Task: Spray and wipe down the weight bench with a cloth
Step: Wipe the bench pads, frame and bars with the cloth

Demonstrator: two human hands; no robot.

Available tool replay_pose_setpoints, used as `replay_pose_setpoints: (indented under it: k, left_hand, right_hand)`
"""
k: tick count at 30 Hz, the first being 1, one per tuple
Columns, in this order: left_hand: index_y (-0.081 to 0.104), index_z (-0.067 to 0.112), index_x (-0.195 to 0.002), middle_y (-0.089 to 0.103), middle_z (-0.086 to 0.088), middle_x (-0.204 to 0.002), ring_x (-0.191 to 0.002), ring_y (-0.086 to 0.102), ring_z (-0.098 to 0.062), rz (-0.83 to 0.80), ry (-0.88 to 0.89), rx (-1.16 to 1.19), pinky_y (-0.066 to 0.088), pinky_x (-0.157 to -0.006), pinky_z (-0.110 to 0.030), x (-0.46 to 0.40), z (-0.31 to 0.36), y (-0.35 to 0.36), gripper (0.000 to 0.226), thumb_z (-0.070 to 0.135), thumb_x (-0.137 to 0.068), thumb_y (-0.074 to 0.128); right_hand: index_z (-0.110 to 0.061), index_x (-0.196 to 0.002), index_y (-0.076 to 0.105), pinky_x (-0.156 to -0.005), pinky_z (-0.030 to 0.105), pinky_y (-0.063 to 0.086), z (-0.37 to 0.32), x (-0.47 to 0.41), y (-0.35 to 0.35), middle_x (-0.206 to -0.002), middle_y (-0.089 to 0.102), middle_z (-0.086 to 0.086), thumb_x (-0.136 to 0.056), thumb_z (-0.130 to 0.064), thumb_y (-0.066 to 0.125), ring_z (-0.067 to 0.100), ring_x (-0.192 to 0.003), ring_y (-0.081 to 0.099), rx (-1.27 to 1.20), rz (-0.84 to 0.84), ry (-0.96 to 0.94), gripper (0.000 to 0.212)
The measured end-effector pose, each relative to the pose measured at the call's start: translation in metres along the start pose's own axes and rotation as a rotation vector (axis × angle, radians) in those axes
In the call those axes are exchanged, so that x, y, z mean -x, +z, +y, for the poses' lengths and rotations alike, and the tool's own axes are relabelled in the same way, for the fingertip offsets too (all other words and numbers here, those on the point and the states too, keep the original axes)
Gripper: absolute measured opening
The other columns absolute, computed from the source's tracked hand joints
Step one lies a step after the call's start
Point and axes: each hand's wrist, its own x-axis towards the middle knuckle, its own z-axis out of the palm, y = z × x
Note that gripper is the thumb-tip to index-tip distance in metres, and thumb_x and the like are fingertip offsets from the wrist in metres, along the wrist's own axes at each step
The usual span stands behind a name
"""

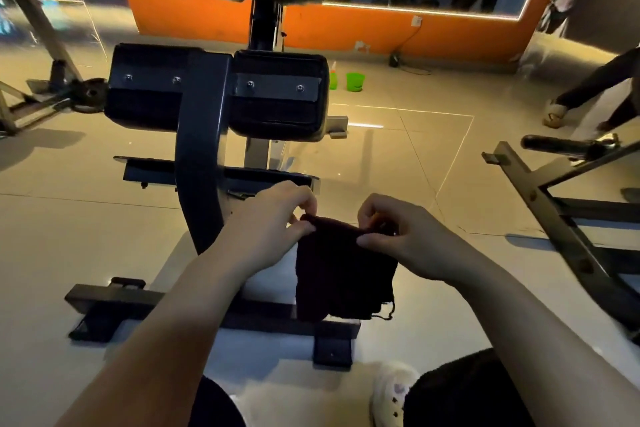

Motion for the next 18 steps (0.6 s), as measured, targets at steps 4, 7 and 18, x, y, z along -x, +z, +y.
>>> replay_pose_setpoints:
  k: [4, 7, 18]
  left_hand:
    - [0.057, 0.029, -0.104, 0.055, 0.014, -0.105, -0.099, 0.053, -0.007, 0.012, 0.06, 0.037, 0.047, -0.088, -0.029, -0.014, 0.005, 0.008, 0.017, 0.018, -0.092, 0.061]
    - [0.051, 0.034, -0.104, 0.052, 0.016, -0.103, -0.098, 0.051, -0.007, -0.022, 0.078, -0.039, 0.043, -0.083, -0.024, -0.02, -0.001, 0.015, 0.016, 0.025, -0.093, 0.059]
    - [0.06, 0.032, -0.109, 0.063, 0.01, -0.098, -0.096, 0.059, -0.017, 0.126, -0.036, -0.222, 0.043, -0.073, -0.031, -0.066, -0.014, 0.044, 0.018, 0.04, -0.094, 0.054]
  right_hand:
    - [-0.031, -0.083, 0.047, -0.072, 0.028, 0.047, 0.005, -0.009, 0.002, -0.094, 0.057, -0.01, -0.093, -0.016, 0.061, 0.014, -0.091, 0.054, 0.195, 0.067, 0.053, 0.022]
    - [-0.029, -0.086, 0.048, -0.077, 0.033, 0.049, 0.009, -0.017, -0.003, -0.095, 0.057, -0.008, -0.093, -0.017, 0.061, 0.015, -0.09, 0.054, 0.205, 0.127, 0.06, 0.019]
    - [-0.028, -0.087, 0.047, -0.061, 0.021, 0.041, 0.046, -0.061, -0.019, -0.089, 0.057, -0.008, -0.092, -0.021, 0.063, 0.008, -0.077, 0.051, 0.084, -0.12, 0.129, 0.018]
